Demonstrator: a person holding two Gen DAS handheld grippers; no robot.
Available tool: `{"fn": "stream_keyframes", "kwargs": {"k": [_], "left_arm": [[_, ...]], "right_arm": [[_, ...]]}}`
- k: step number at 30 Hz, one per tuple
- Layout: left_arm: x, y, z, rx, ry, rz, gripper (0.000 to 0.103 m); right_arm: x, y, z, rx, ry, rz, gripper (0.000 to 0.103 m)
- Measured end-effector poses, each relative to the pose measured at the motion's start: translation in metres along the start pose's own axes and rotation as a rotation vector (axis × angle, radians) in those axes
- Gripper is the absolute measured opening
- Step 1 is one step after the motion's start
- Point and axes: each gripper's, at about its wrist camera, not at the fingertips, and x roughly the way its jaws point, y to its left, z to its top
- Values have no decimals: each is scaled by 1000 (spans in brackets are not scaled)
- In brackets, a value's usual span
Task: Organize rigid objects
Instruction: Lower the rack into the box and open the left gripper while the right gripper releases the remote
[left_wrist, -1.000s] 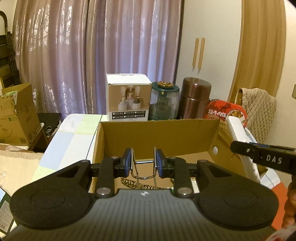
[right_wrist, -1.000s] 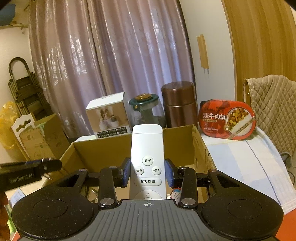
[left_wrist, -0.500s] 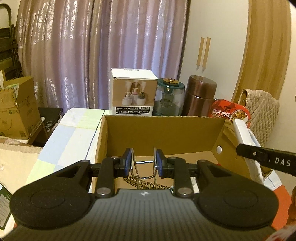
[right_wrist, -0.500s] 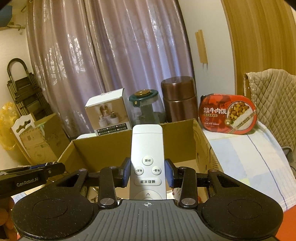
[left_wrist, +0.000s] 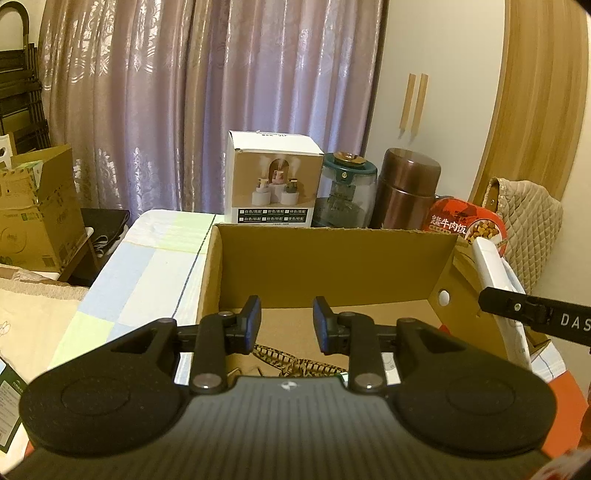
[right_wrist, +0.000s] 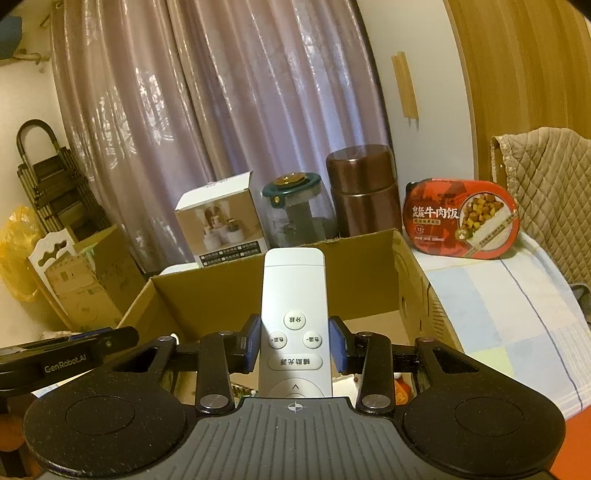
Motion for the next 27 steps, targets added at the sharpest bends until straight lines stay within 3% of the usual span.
{"fn": "stream_keyframes", "kwargs": {"k": [27], "left_arm": [[0,-14,-4,36,24,-37,25]], "right_arm": [[3,-5,1,13,-3,-19,35]]}}
